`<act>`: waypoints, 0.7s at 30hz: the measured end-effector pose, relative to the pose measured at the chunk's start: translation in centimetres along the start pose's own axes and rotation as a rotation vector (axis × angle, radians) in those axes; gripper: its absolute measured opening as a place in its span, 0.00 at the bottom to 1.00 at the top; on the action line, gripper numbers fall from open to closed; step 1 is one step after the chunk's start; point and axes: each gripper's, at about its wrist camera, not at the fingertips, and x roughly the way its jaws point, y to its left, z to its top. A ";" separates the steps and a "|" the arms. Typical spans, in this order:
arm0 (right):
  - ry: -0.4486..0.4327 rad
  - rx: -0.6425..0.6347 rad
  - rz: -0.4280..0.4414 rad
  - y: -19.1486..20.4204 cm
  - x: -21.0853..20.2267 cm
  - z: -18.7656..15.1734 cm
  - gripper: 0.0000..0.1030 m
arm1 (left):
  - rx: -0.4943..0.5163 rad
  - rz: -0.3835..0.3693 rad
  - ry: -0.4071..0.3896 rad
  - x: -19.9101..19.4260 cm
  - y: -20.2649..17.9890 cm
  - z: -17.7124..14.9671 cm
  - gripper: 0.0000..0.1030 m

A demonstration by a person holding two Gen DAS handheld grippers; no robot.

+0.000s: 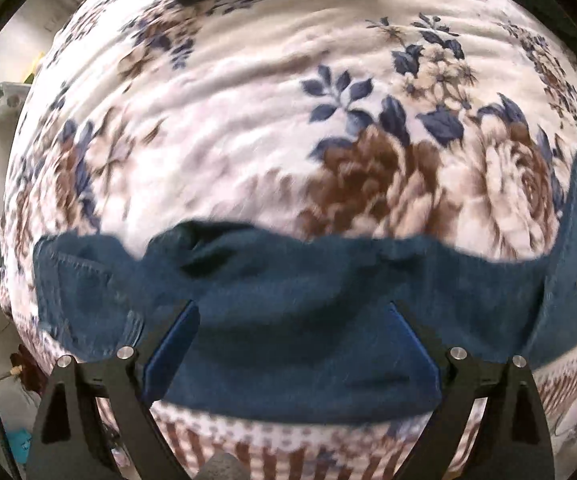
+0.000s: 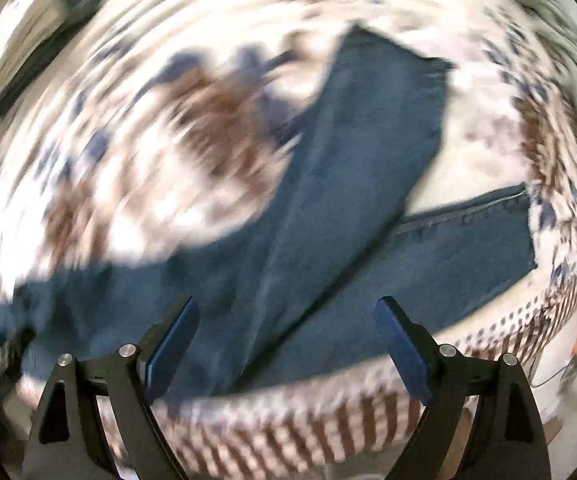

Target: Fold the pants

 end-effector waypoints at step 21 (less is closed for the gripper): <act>-0.207 0.542 0.158 -17.0 -0.7 -0.8 0.08 | 0.149 -0.018 0.067 1.5 -8.1 -3.2 0.92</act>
